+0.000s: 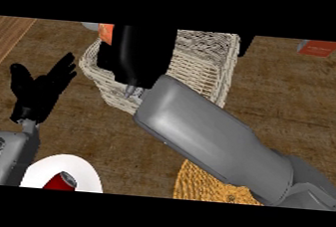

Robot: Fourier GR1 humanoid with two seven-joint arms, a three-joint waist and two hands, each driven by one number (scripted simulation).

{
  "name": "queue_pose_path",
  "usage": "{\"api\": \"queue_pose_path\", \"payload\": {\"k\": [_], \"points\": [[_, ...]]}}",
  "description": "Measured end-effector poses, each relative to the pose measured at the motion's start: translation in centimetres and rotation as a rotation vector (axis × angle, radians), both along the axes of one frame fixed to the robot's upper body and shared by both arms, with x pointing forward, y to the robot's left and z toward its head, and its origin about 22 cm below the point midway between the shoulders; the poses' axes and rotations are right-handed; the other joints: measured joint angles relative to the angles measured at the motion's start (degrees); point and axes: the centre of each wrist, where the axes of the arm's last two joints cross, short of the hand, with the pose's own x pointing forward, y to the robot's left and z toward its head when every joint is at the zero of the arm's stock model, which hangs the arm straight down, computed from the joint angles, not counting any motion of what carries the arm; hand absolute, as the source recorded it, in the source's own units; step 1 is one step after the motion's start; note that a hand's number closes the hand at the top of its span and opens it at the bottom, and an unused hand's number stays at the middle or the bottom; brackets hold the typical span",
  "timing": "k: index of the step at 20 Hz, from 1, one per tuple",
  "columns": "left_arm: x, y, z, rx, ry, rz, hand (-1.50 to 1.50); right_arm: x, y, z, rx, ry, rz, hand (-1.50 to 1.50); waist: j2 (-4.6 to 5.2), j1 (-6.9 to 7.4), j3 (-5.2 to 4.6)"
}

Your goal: Pick the squash from the placemat and place it in the basket

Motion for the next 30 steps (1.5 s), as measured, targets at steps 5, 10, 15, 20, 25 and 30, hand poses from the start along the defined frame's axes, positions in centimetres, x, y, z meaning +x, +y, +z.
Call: {"api": "queue_pose_path", "payload": {"k": [5, 10, 15, 20, 25, 30], "points": [[-0.2, -0.1, -0.4, -0.004, -0.004, 0.012, 0.00, 2.2, -1.2, -1.1, 0.039, 0.003, -0.087, -1.50, 0.01, -0.92, 0.06], [-0.1, -0.1, -0.2, -0.010, -0.007, 0.006, 0.00, 3.2, -1.7, -2.5, 0.052, 0.018, -0.121, -1.50, 0.04, -0.56, 0.09], [-0.3, -0.1, -0.6, -0.004, -0.007, 0.012, 0.00, 3.5, -1.7, -3.1, 0.098, -0.020, -0.085, -1.50, 0.07, -0.87, 0.12], [-0.5, 0.9, -0.6, -0.005, 0.000, 0.035, 0.00, 4.2, -2.5, -2.4, 0.218, -0.083, -0.100, -1.50, -0.35, -2.15, 0.17], [-1.1, 1.9, -1.0, -0.011, 0.010, 0.071, 0.00, 4.7, -4.3, -1.7, 0.415, -0.139, -0.130, -1.50, -1.01, -4.28, 0.27], [-2.0, 3.1, -1.3, -0.010, 0.021, 0.112, 0.00, 3.3, -6.4, -2.8, 0.569, -0.131, -0.144, -1.50, -1.71, -6.73, 0.32]]}}
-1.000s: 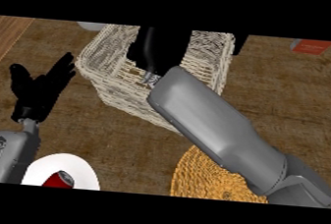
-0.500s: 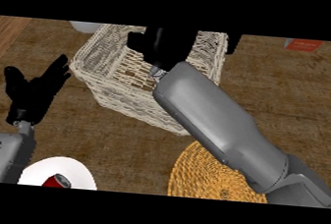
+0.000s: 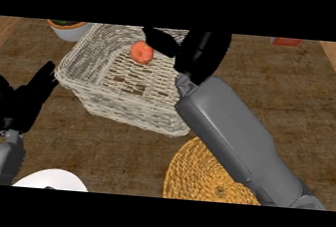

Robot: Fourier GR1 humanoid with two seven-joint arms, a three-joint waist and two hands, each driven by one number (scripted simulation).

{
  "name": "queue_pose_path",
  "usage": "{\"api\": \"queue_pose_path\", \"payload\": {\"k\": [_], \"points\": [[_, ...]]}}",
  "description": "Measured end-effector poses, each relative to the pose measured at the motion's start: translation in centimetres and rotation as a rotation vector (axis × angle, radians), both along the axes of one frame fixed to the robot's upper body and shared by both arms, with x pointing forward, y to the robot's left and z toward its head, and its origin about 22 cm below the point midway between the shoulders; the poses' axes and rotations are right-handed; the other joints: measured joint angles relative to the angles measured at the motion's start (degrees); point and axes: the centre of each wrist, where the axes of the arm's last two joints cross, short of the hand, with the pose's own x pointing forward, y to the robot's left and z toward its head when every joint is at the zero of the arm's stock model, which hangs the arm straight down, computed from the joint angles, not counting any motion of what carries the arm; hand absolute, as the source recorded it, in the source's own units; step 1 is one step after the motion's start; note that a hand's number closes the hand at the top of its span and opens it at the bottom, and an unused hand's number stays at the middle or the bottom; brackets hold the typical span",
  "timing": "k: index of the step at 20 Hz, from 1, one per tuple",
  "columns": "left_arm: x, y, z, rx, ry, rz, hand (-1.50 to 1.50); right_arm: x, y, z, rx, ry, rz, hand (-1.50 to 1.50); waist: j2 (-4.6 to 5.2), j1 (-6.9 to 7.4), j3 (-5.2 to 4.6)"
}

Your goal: Pick the squash from the placemat and place it in the basket

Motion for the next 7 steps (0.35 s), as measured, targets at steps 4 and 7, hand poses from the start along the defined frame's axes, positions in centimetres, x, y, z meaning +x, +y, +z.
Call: {"api": "queue_pose_path", "payload": {"k": [4, 7], "points": [[-0.6, 1.0, -0.2, 0.004, 0.005, 0.025, 0.00, -2.6, -2.4, -1.3, 0.092, 0.036, 0.018, -1.50, -0.06, -1.31, 0.00], [-1.1, 0.7, -0.5, 0.001, 0.007, 0.029, 0.00, -5.4, -4.5, -2.2, 0.137, 0.067, 0.047, -1.50, -0.05, -1.65, 0.00]]}}
